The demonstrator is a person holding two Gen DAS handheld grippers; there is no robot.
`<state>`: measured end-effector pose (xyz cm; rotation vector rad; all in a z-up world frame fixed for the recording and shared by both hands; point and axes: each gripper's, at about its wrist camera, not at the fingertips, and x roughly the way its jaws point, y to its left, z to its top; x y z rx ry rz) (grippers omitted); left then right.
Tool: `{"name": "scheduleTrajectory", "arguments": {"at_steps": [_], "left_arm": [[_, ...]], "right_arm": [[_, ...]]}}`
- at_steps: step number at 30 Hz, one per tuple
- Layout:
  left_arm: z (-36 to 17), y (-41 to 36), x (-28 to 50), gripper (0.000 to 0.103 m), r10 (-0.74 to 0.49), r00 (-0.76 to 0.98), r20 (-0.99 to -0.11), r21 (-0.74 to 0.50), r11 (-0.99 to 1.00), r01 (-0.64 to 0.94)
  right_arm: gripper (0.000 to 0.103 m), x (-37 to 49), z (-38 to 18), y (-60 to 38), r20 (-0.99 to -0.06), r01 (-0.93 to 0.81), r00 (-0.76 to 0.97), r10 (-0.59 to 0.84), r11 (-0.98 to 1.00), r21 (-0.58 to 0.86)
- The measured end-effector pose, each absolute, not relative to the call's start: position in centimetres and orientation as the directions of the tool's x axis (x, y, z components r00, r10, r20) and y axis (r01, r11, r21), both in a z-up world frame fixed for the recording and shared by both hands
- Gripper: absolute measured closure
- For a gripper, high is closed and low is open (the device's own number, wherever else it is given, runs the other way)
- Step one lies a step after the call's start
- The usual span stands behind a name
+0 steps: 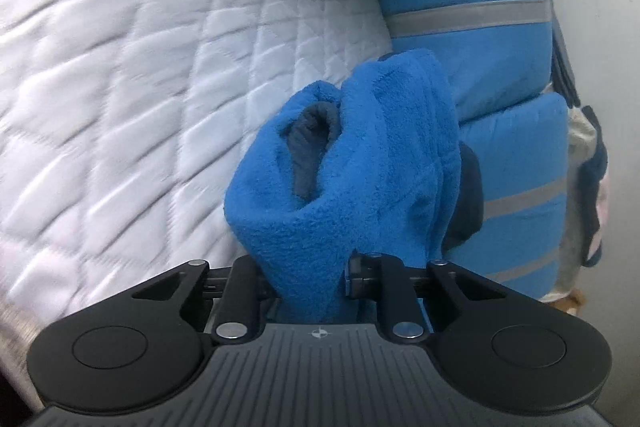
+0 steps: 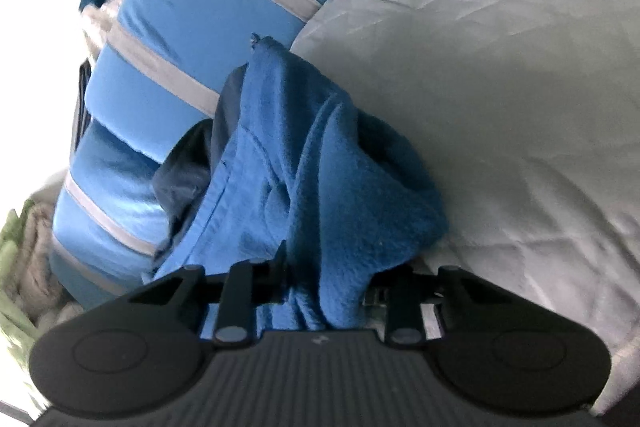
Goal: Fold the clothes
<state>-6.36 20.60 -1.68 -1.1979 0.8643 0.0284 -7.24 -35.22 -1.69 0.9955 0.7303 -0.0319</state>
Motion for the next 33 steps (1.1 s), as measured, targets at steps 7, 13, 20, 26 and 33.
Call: {"name": "scheduleTrajectory", "arguments": {"at_steps": [7, 13, 20, 26, 33], "left_arm": [[-0.5, 21.0, -10.5, 0.082, -0.415, 0.643, -0.643, -0.757, 0.472, -0.452], [0.8, 20.4, -12.8, 0.082, -0.393, 0.616, -0.682, -0.712, 0.551, -0.436], [0.8, 20.4, -12.6, 0.082, -0.375, 0.605, -0.703, -0.688, 0.574, -0.445], [0.5, 20.5, -12.2, 0.075, -0.409, 0.579, -0.705, -0.691, 0.579, -0.432], [1.2, 20.7, -12.7, 0.041, -0.443, 0.539, -0.717, -0.691, 0.555, -0.463]], "right_arm": [[0.074, -11.0, -0.5, -35.3, -0.646, 0.388, 0.696, 0.314, 0.593, 0.706], [0.074, -13.8, 1.0, -34.0, -0.696, 0.384, 0.669, 0.261, 0.680, 0.624], [0.074, -14.8, 1.5, -33.0, -0.712, 0.383, 0.665, 0.226, 0.715, 0.585], [0.041, -14.9, 2.6, -31.4, -0.752, 0.360, 0.644, 0.142, 0.811, 0.461], [0.000, -16.0, 6.0, -28.7, -0.769, 0.245, 0.626, 0.126, 0.905, 0.348]]}}
